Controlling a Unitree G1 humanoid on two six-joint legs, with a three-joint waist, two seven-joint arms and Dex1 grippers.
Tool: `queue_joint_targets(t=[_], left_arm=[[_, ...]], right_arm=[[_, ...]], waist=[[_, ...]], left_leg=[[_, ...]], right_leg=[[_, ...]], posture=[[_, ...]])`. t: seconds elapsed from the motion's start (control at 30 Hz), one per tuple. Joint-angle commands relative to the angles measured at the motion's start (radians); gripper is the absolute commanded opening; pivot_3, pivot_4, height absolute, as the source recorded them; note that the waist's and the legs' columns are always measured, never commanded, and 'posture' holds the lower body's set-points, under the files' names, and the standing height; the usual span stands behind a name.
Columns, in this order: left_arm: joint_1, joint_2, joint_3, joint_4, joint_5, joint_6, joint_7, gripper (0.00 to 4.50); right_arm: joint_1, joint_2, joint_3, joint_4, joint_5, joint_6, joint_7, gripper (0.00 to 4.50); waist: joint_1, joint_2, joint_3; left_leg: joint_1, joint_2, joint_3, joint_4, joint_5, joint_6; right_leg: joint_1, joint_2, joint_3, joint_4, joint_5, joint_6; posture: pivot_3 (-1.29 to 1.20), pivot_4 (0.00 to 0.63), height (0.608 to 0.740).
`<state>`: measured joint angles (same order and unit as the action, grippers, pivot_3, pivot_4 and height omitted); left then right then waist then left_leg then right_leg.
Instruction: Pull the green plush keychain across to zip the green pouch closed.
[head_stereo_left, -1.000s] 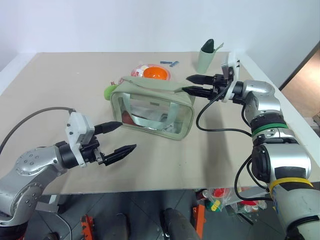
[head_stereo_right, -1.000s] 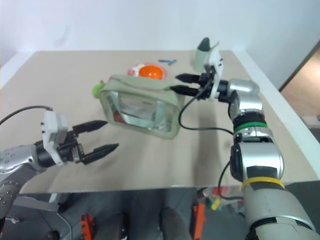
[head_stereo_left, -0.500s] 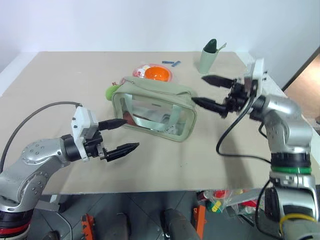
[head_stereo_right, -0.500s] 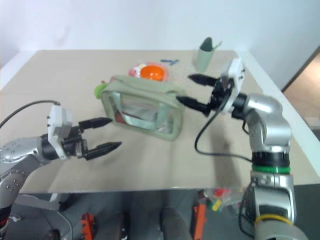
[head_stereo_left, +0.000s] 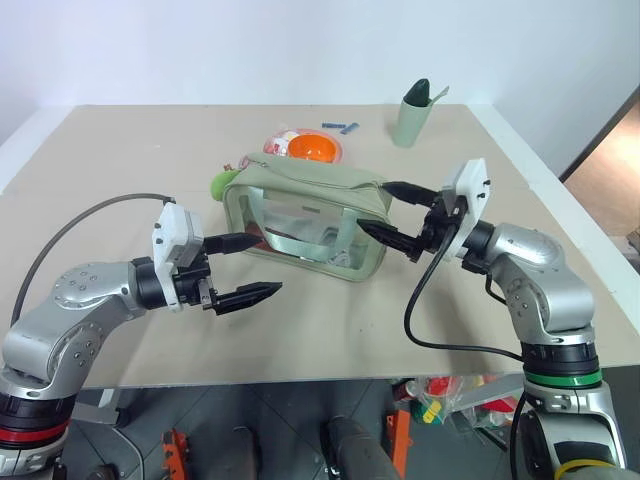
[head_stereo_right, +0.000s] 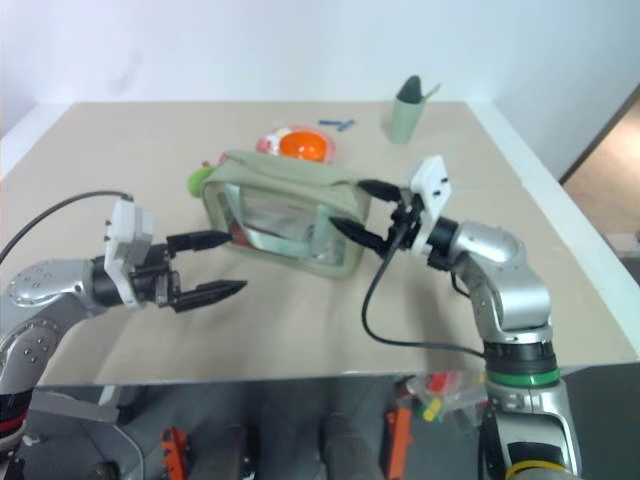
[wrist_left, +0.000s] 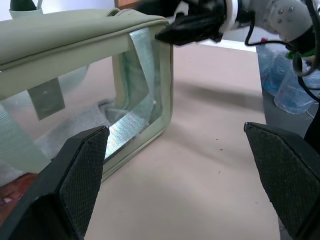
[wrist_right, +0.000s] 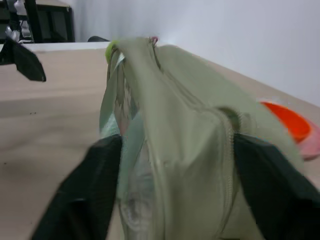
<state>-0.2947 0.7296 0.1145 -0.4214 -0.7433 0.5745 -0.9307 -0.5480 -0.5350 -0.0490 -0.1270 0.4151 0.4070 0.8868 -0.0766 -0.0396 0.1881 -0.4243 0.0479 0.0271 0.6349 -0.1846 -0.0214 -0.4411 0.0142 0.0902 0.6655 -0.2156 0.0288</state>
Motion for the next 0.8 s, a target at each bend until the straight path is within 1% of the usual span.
queue_joint_targets(t=[0.03,0.13,0.17,0.23,0.27,0.4,0.47,0.6,0.8], left_arm=[[0.01,0.008,0.013,-0.033,0.005,-0.011,-0.001,4.5],[0.024,0.012,0.022,-0.043,0.006,-0.01,0.008,4.5],[0.028,0.013,0.024,-0.045,0.006,-0.01,0.011,4.5],[0.037,0.013,0.027,-0.05,0.008,-0.011,0.015,4.5],[0.043,0.013,0.028,-0.052,0.009,-0.013,0.015,4.5],[0.05,0.012,0.03,-0.051,0.016,-0.016,0.017,4.5],[0.048,0.011,0.032,-0.049,0.018,-0.016,0.018,4.5],[0.048,0.012,0.034,-0.044,0.022,-0.019,0.016,4.5],[0.066,0.013,0.04,-0.051,0.023,-0.022,0.017,4.5]], right_arm=[[0.004,0.001,-0.002,-0.017,-0.007,-0.038,-0.006,2.31],[0.01,0.005,0.004,-0.011,-0.014,-0.056,-0.008,1.16],[0.01,0.006,0.006,-0.01,-0.016,-0.063,-0.007,0.93],[0.008,0.009,0.008,-0.005,-0.016,-0.074,-0.003,0.21],[0.006,0.009,0.011,-0.003,-0.016,-0.081,0.005,0.05],[-0.015,-0.001,0.032,0.018,-0.031,-0.139,0.057,0.05],[-0.032,0.003,0.028,0.025,-0.01,-0.166,0.09,0.05],[-0.085,-0.008,0.014,0.079,0.015,-0.262,0.198,0.05],[-0.113,-0.05,-0.026,0.159,0.063,-0.295,0.311,0.05]], waist=[[0.0,0.0,0.0],[0.0,0.0,0.0],[0.0,0.0,0.0],[0.0,0.0,0.0],[0.0,0.0,0.0],[0.0,0.0,0.0],[-0.001,0.0,0.0],[-0.001,0.0,0.0],[0.001,0.0,0.0]], left_leg=[[0.0,0.0,0.0,0.0,0.0,0.0],[0.0,0.0,0.0,0.0,0.0,0.0],[0.0,0.0,0.0,0.0,0.0,0.0],[0.0,0.0,0.0,0.0,0.0,0.0],[0.0,0.0,0.0,0.0,0.0,0.0],[0.0,0.0,0.0,0.0,0.0,0.0],[0.0,0.0,0.0,0.0,0.0,0.0],[0.0,0.0,0.0,0.0,0.0,0.0],[0.0,0.0,0.0,0.0,0.0,0.0]], right_leg=[[0.0,0.0,0.0,0.0,0.0,0.0],[0.0,0.0,-0.001,0.0,0.0,0.0],[0.0,0.0,-0.001,0.0,0.0,0.0],[0.0,0.0,0.0,0.0,0.0,0.0],[0.0,0.0,0.0,0.0,0.0,0.0],[0.0,0.0,0.0,0.0,0.0,0.0],[0.0,0.0,0.0,0.0,0.0,0.0],[0.0,0.001,0.0,0.0,0.0,0.0],[0.0,0.0,0.0,0.0,0.0,0.0]], posture=[[0.0,0.15,0.74],[0.0,0.15,0.74],[0.0,0.15,0.74],[0.0,0.15,0.74],[0.0,0.15,0.74],[0.0,0.15,0.74],[0.0,0.15,0.74],[0.0,0.15,0.74],[0.0,0.15,0.74]])
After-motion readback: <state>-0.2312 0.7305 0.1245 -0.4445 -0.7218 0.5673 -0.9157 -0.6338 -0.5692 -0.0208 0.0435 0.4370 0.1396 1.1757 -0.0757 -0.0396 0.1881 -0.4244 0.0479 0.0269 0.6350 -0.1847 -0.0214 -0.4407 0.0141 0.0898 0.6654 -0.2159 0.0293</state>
